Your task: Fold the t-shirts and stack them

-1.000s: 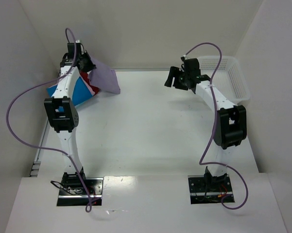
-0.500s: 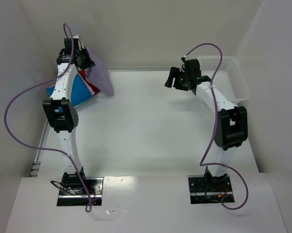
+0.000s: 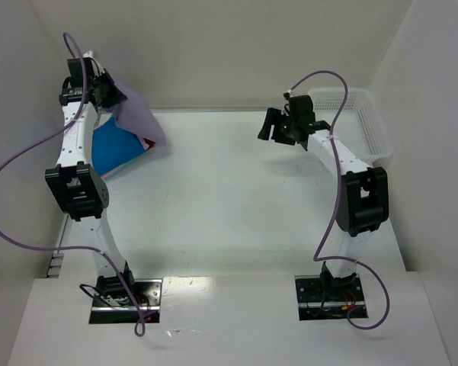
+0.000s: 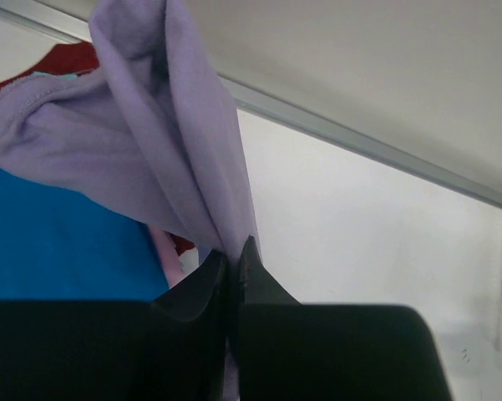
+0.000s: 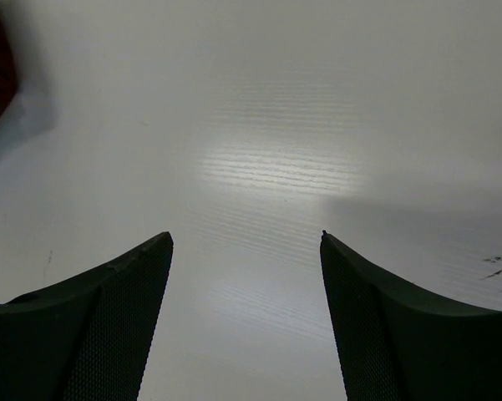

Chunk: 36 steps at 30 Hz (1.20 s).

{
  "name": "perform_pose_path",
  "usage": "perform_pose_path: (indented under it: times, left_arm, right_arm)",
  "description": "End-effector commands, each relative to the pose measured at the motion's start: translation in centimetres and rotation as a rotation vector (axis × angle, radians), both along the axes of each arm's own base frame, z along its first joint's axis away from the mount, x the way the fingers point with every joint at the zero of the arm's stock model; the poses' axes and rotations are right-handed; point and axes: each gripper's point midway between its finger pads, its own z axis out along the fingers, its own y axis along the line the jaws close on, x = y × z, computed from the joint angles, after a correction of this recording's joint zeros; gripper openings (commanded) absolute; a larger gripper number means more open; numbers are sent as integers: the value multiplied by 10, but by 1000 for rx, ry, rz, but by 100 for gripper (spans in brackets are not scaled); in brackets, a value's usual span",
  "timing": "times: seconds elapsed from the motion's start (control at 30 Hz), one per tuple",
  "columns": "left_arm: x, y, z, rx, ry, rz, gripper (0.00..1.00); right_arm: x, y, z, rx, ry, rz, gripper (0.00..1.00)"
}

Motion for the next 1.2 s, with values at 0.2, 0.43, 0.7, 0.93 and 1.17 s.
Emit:
perform_pose_path:
  times: [0.2, 0.43, 0.7, 0.93, 1.17]
  left_arm:
    - [-14, 19, 74, -28, -188, -10, 0]
    - [-29, 32, 79, -32, -207, 1, 0]
    - [-58, 57, 57, -74, -176, 68, 0]
    - [-78, 83, 17, -130, -109, 136, 0]
    - [-93, 105, -32, -171, -26, 201, 0]
  right_arm:
    - [5, 4, 35, 36, -102, 7, 77]
    - [2, 5, 32, 39, -92, 15, 77]
    - [0, 7, 28, 49, -78, 17, 77]
    - [0, 9, 24, 54, -67, 25, 77]
    - [-1, 10, 24, 59, -66, 32, 77]
